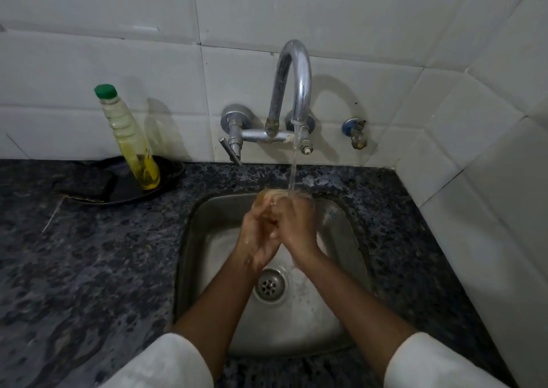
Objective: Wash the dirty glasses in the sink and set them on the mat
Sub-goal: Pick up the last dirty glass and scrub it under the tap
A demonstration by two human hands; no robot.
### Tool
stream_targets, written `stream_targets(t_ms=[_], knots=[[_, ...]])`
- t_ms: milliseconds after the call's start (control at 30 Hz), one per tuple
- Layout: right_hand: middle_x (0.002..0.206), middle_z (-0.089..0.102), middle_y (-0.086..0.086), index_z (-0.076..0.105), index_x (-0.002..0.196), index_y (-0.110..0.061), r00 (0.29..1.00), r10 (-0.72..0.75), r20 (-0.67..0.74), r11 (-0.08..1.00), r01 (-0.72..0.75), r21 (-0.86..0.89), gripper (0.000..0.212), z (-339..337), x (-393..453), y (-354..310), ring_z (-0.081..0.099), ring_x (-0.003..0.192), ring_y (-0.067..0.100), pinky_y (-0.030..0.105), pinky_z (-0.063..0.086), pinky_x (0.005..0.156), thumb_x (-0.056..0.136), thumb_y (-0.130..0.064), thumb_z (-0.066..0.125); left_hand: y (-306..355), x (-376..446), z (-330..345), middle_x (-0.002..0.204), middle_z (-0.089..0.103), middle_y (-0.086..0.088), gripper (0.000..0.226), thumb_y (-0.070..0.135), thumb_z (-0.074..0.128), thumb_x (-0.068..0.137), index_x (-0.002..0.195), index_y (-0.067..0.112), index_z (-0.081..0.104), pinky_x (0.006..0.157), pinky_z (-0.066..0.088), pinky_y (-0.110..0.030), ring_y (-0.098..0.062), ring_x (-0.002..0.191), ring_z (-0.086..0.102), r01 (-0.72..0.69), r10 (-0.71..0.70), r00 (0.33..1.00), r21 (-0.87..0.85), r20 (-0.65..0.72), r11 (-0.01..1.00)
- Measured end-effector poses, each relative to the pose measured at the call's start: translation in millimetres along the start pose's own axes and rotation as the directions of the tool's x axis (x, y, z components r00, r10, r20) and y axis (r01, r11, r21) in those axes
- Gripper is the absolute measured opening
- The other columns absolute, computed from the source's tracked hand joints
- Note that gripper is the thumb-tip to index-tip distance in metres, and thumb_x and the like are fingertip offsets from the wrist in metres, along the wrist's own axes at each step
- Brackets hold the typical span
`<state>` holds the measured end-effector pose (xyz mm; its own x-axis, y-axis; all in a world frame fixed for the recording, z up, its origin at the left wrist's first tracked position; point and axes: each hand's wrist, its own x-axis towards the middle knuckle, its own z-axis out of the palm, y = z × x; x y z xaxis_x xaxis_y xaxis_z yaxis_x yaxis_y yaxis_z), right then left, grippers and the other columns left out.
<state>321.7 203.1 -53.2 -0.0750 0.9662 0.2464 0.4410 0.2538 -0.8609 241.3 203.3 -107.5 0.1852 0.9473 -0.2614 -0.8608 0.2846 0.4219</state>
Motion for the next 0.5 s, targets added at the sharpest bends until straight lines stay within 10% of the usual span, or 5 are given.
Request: stream_targets(t_ms=[67,167,367,500], knots=[[0.082,0.064,0.005,0.061,0.083,-0.018,0.981,-0.108,0.163,0.971,0.139,-0.193,0.022,-7,-11,2,0.063,0.077,0.023,0.038,0.051,0.069,0.095,-0.018,0.042,8,-1,1,0.104,0.069,-0.014,0.043,0.027,0.079,0.078,0.113,0.006,0.064,0.089,0.054,-0.034,-0.026,0.096,0.067,0.009,-0.007,0.999,0.027,-0.054,1.0],[0.11,0.064,0.013,0.054,0.118,-0.016,0.818,-0.001,0.576,0.633,0.446,-0.632,0.027,-28,-13,10,0.062,0.099,0.034,0.04,0.047,0.073,0.095,-0.023,0.041,21,4,-1,0.105,0.07,-0.02,0.045,0.035,0.072,0.085,0.115,0.004,0.067,0.094,0.052,-0.041,-0.029,0.094,0.067,0.189,-0.096,0.951,0.305,-0.295,0.933],[0.097,0.069,0.013,0.065,0.104,-0.012,0.947,-0.066,0.314,0.808,0.235,-0.54,0.031,-15,-12,-4,0.065,0.09,0.029,0.036,0.047,0.073,0.1,-0.029,0.039,0,-14,5,0.121,0.062,-0.021,0.046,0.034,0.059,0.092,0.12,-0.002,0.065,0.115,0.035,-0.045,-0.032,0.116,0.059,0.089,-0.09,0.989,-0.016,-0.12,0.996],[0.1,0.067,0.009,0.06,0.101,-0.016,0.769,0.052,0.637,0.586,0.493,-0.643,0.029,-37,-3,-11,0.062,0.092,0.029,0.036,0.038,0.069,0.097,-0.035,0.038,6,-11,9,0.107,0.069,-0.02,0.043,0.039,0.058,0.095,0.102,-0.001,0.073,0.104,0.045,-0.043,-0.03,0.099,0.067,0.108,-0.091,0.984,0.099,-0.154,0.989]])
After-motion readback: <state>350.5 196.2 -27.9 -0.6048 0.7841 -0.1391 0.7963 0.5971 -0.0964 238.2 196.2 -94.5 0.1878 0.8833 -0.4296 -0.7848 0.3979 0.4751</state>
